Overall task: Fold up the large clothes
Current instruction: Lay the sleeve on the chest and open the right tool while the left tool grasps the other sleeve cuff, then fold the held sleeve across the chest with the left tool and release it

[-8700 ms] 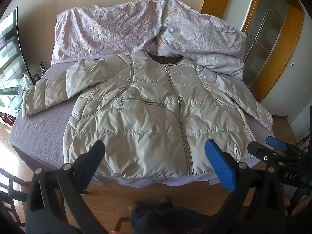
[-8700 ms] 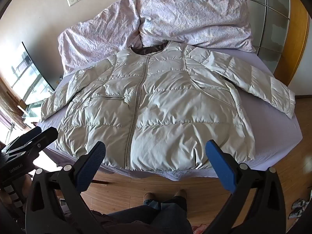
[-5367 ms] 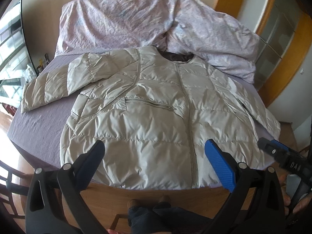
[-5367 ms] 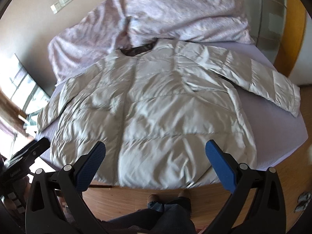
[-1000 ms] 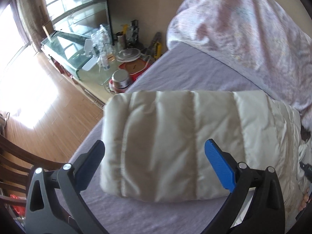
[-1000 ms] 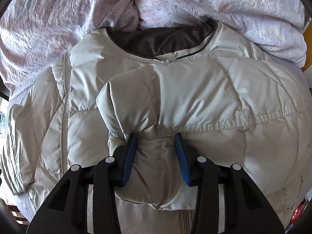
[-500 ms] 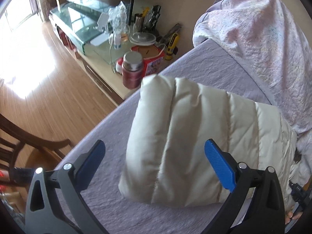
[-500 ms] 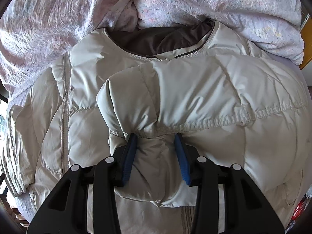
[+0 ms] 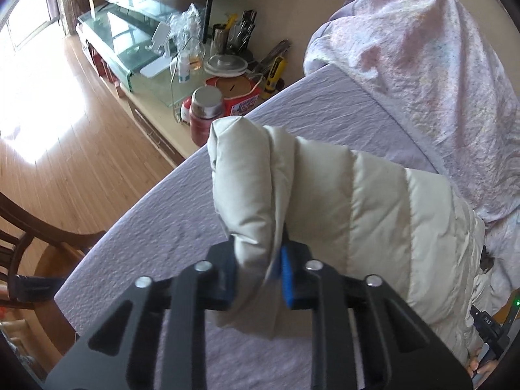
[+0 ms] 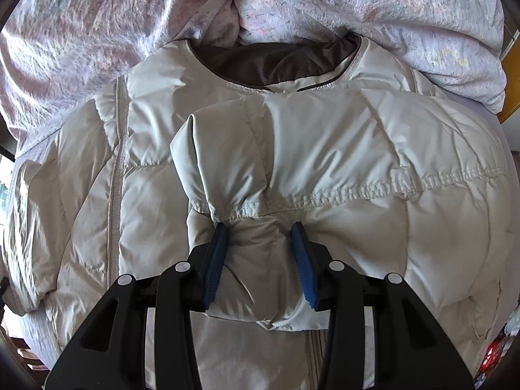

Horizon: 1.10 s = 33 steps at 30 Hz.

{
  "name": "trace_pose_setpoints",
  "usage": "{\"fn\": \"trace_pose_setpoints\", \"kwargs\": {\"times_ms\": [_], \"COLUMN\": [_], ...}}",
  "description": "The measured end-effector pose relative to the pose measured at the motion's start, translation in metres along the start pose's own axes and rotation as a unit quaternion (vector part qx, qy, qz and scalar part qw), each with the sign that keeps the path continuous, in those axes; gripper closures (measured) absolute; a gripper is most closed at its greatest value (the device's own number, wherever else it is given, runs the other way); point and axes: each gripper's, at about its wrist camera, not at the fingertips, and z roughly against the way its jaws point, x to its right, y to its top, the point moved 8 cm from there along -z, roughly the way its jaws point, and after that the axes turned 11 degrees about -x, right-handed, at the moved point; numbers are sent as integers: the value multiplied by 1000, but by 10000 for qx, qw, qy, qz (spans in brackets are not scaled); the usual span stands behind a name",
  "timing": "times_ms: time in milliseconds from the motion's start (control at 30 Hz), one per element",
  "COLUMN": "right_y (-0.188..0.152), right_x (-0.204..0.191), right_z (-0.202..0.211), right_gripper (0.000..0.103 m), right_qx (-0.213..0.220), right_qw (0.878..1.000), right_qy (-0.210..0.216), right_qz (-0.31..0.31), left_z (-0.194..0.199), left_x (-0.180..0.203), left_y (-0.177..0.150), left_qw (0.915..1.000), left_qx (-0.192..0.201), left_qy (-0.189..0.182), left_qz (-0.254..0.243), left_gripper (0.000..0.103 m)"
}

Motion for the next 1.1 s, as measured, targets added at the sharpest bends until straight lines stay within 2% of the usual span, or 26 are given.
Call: {"fn": "trace_pose_setpoints", "kwargs": {"times_ms": [167,300,533,833,1100], "right_y": [-8,-10,-21,-32,-44], "right_x": [1,7,14,53,98], "right_z": [5,11,33,56,59], "right_gripper": [57,55,47,42,42], "right_qx": [-26,33,215,344,402], "right_qw": [9999,9995,9977,9969,9970], "right_qy": [89,124,250,515,623], "right_qz": [118,280,594,489,235], "left_z": [30,58,97,85,52], "left_x": [33,81,193,327,400], "left_y": [5,4,-16,-81,-154], "left_qw": [9991,9958,9809,9575,9376], "left_qx": [320,584,870,609,93], "left_qy": [-130,-364,-923,-1185,-1386], "left_qz": [-239,-607,-1476,-2557,-3188], "left_gripper": [87,88,88,88,88]}}
